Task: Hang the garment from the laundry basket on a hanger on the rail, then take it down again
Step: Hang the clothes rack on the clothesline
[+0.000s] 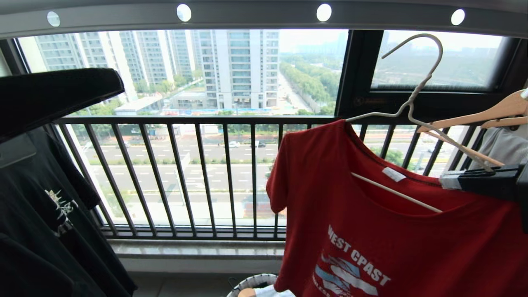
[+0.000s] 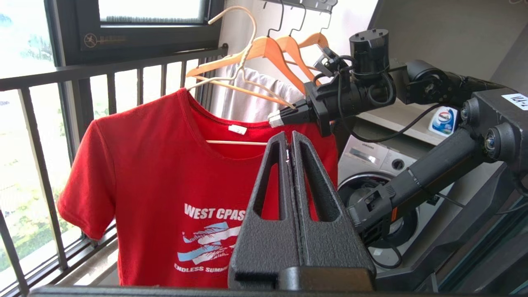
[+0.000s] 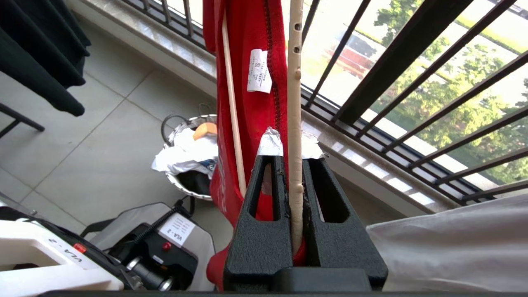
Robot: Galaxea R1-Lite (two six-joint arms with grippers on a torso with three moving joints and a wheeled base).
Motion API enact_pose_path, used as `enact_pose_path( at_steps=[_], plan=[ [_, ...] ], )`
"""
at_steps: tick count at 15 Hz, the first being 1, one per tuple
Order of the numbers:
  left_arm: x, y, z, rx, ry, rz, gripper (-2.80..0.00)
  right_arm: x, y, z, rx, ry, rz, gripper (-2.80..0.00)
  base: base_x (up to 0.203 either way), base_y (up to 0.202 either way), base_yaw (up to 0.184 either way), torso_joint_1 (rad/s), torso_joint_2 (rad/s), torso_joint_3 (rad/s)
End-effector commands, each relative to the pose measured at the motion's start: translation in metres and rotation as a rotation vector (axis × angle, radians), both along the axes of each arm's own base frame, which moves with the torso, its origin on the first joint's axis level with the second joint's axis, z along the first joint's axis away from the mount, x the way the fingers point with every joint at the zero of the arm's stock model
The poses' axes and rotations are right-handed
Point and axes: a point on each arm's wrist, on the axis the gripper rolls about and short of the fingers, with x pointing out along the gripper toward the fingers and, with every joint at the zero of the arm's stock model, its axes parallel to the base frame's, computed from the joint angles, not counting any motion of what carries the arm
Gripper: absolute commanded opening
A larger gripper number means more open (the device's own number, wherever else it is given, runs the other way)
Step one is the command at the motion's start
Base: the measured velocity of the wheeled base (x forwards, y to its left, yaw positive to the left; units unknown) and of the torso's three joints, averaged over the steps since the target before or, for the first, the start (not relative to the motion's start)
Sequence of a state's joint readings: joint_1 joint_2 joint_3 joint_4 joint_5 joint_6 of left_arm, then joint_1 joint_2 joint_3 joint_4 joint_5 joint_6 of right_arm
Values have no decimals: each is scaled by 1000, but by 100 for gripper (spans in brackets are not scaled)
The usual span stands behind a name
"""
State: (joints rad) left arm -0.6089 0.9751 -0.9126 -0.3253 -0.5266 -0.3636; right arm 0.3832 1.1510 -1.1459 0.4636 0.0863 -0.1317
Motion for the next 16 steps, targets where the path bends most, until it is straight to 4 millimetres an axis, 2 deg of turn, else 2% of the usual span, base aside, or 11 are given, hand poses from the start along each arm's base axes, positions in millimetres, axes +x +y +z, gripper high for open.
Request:
enact_pose_path(
  at_steps=[1,9,13,16],
  plan=[
    [0,0,1,-2,-1,-4,-280,-11,-6,-4,-15,-12,-42,-280,0,0,0,0,0,0],
    [6,-4,-2,8,17,6,-280,-15,-30,0,-3,-52,-265,-280,0,0,0,0,0,0],
    [12,-8,-5,22,37,7,-280,-2,-39,7,16,-123,-353,-280,0,0,0,0,0,0],
    [13,-8,-4,11,33,33,-280,4,-39,10,15,-140,-355,-280,0,0,0,0,0,0]
  ],
)
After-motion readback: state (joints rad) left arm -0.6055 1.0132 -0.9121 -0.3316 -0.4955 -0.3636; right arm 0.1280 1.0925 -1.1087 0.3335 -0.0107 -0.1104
